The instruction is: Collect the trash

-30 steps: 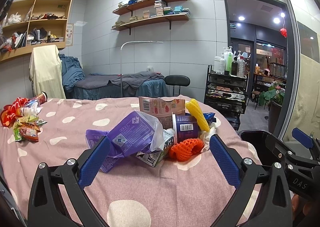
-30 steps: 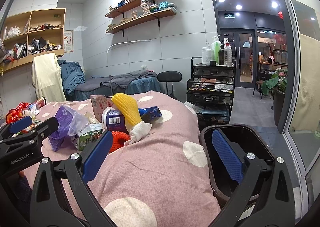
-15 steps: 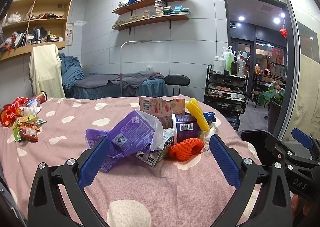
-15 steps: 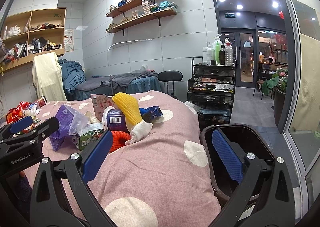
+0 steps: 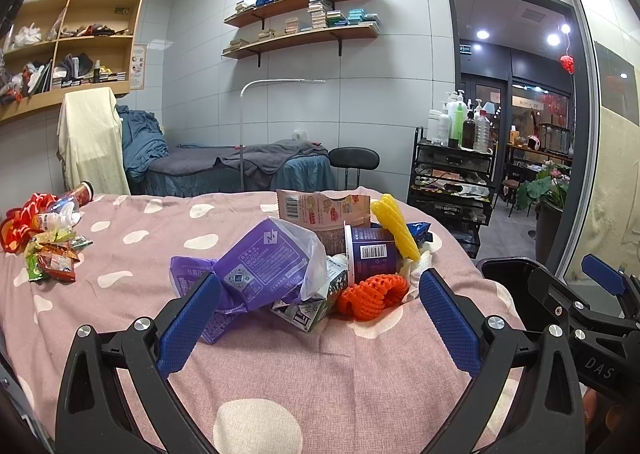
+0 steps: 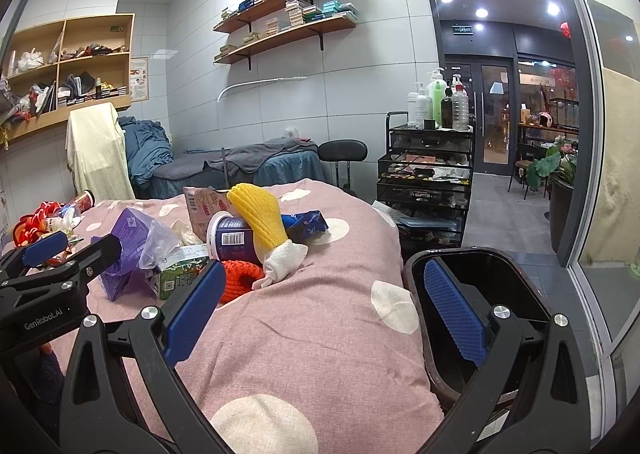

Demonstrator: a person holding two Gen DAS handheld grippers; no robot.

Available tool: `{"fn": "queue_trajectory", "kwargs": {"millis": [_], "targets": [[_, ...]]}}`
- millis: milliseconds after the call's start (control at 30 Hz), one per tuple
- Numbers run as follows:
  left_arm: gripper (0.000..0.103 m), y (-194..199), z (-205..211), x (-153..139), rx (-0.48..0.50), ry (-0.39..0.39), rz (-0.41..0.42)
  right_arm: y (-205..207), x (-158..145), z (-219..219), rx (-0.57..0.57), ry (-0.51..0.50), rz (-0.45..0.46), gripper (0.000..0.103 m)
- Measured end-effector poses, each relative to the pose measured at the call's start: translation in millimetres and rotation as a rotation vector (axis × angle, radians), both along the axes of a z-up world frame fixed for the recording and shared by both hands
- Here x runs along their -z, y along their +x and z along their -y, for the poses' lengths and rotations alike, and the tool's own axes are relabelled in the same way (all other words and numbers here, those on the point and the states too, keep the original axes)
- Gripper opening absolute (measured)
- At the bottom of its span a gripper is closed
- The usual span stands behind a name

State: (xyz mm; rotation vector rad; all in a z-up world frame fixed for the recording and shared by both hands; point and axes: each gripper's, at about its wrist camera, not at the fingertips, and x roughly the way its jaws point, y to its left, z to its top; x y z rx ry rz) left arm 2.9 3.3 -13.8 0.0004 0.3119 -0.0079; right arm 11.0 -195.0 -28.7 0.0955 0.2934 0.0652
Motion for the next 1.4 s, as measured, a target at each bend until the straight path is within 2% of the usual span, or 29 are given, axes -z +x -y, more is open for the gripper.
{"fn": "queue_trajectory", "kwargs": {"millis": [333, 433, 533, 700, 933, 1033, 1267, 1400], "targets": [[0.098, 3.4, -11.9, 19.3, -0.039, -0.032, -0.088, 9.9, 6.3, -15.6, -0.028, -0.061, -0.035, 0.098], [0.098, 5.7, -20.0, 23.3, -0.050, -0.040, -0.122, 17.7, 9.7, -20.2, -0.093, -0.062, -0.076, 0.098], [0.098, 10.3, -27.5, 22.9, -0.045, -0.030, -0.151, 24.0, 12.1, -24.7, -0.093, -0.086, -0.099, 0.098], [0.098, 22.5, -31.2, 14.8, 0.008, 0.067, -0.184, 43.0, 11.7, -27.7, -0.117, -0.094, -0.149, 0.098], [0.098, 44.8, -39.6, 7.8, 0.090, 0.222, -0.179, 76.1, 4.8, -30.7, -0.174, -0.067, -0.190, 0.098], [0.098, 50.1, -45.7, 11.6, 0.135, 0.303, -0.209, 83.9, 5.8, -33.4, -0.194, -0.067, -0.212, 0.098], [0.098, 73.2, -48.9, 29.2, 0.254, 0.579, -0.257, 97.0, 11.2, -38.2, -0.234, -0.053, -0.269, 0.098], [0.095, 86.0, -47.4, 41.9, 0.318, 0.647, -0.310, 106.9, 11.9, -41.4, -0.251, -0.045, -0.291, 0.098]]}}
